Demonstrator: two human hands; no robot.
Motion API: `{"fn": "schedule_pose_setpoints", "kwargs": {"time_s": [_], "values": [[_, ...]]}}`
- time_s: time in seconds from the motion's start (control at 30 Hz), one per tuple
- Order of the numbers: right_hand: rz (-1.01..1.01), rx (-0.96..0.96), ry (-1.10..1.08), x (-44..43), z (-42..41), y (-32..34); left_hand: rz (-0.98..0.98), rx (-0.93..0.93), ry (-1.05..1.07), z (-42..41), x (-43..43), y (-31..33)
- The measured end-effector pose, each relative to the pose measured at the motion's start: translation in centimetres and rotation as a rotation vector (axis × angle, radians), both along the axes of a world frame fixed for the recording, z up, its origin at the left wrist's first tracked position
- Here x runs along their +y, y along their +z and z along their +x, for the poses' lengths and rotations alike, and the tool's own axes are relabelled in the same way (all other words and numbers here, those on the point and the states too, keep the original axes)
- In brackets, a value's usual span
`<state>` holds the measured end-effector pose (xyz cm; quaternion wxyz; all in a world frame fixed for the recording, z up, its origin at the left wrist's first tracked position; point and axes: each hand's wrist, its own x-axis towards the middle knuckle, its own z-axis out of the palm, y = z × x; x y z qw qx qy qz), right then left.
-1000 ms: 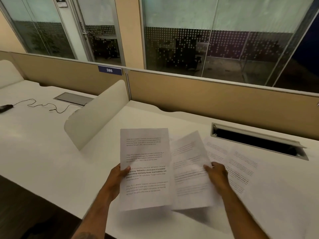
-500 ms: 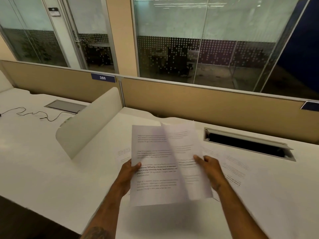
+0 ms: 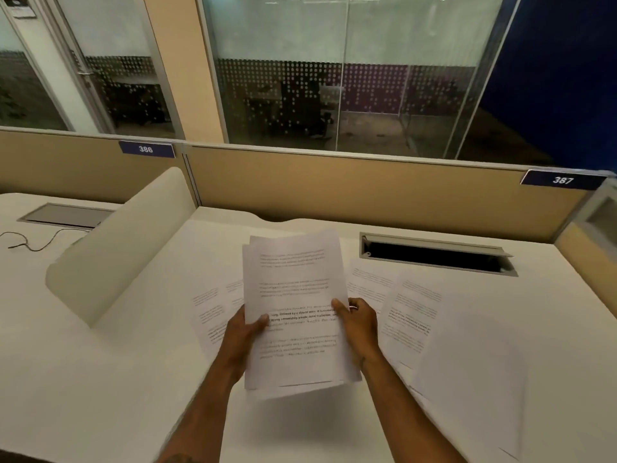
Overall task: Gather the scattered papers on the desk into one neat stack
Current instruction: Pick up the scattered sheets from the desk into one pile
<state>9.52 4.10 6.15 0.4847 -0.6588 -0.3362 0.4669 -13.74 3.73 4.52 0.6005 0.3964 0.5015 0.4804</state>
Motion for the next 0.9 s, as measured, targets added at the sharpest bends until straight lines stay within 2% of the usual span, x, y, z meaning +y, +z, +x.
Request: {"fn": "schedule_pose_setpoints", "kwargs": {"time_s": [0.07,0.13,0.2,0.27,0.37,0.47,0.57,0.67,0.73,0.8,0.9], "values": [[-0.019,-0.022,-0.061,-0.5,1.4,-0.2,0.012,0.017,-0.005,0.3,0.3,-0.7],[-0.085,-0.19,-0.206,-2.0,4.5,-1.4,0.021,0.023,-0.006,0.7,0.6,-0.8],[-0.284,-0.514,-0.352,-4.9,8.8,-3.7,0.026,0.023,-0.005,0.8,0.9,-0.9],[-0.555,-0.671,-0.463,-8.4,13.0,-5.9,0.028,0.023,-0.009,1.0,1.4,-1.0],[-0.802,-0.622,-0.546,-12.0,16.7,-8.0,0.041,0.023,-0.028,1.7,1.8,-0.5],[-0.862,-0.532,-0.588,-13.0,18.3,-8.7,0.039,0.015,-0.027,2.3,2.1,-0.4],[-0.873,-0.299,-0.721,-12.6,19.8,-8.4,0.036,-0.008,-0.035,2.7,2.4,-0.5],[-0.731,-0.049,-0.863,-12.4,21.5,-8.2,0.041,-0.013,-0.044,3.1,2.5,-0.4],[-0.512,-0.017,-0.974,-12.0,21.6,-6.9,0.028,-0.011,-0.039,3.2,2.6,-0.4],[-0.224,-0.208,-1.036,-10.9,21.3,-4.1,0.01,-0.013,-0.032,3.1,2.8,-0.4],[0.114,-0.606,-0.981,-8.2,20.7,0.7,0.0,-0.019,-0.028,3.0,3.0,-0.1]]}}
